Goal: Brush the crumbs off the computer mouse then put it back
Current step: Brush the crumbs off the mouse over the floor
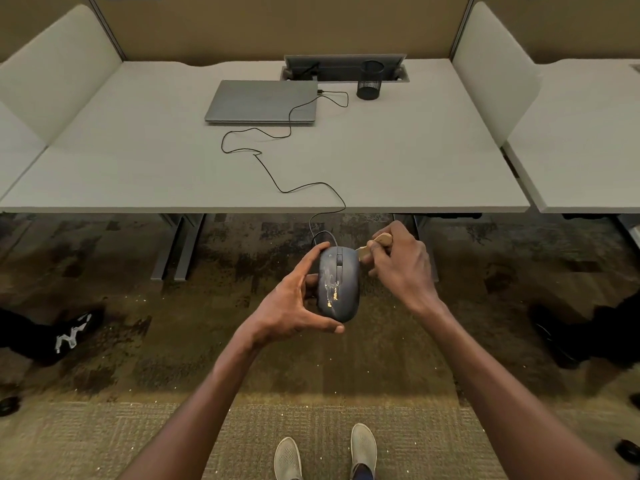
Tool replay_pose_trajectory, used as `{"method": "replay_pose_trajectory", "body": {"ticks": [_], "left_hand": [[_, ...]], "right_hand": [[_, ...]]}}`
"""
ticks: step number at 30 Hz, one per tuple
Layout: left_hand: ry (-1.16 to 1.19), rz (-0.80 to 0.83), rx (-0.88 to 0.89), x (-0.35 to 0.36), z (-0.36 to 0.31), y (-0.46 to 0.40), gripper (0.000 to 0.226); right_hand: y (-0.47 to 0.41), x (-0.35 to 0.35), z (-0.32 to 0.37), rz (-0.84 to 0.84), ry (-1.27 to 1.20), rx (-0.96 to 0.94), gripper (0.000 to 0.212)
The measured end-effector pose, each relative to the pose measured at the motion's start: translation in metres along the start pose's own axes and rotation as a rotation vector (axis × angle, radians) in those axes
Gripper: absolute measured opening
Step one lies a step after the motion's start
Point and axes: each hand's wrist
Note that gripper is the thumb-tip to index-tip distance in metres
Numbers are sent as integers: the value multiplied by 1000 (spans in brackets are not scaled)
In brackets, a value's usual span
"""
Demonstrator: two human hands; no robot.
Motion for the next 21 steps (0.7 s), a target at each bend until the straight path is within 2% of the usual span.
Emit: {"method": "replay_pose_trajectory", "body": {"ticks": [5, 12, 17, 21], "left_hand": [[4, 54, -6, 8, -6, -2, 133], [36, 81, -30, 13, -12, -6, 131], [127, 19, -40, 17, -9, -7, 132], [155, -123, -20, 22, -5, -3, 110]], "right_hand": [[-6, 13, 3, -11, -110, 197, 20], [-7, 27, -2, -27, -93, 213, 20], [-8, 27, -2, -102, -124, 208, 18], [-11, 25, -1, -204, -137, 241, 18]]}}
Point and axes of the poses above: each hand's wrist, its own y-axis away from the middle knuckle, its own x-axis out of the palm, z = x × y, and after that the axes turned 12 degrees about -z, right-handed
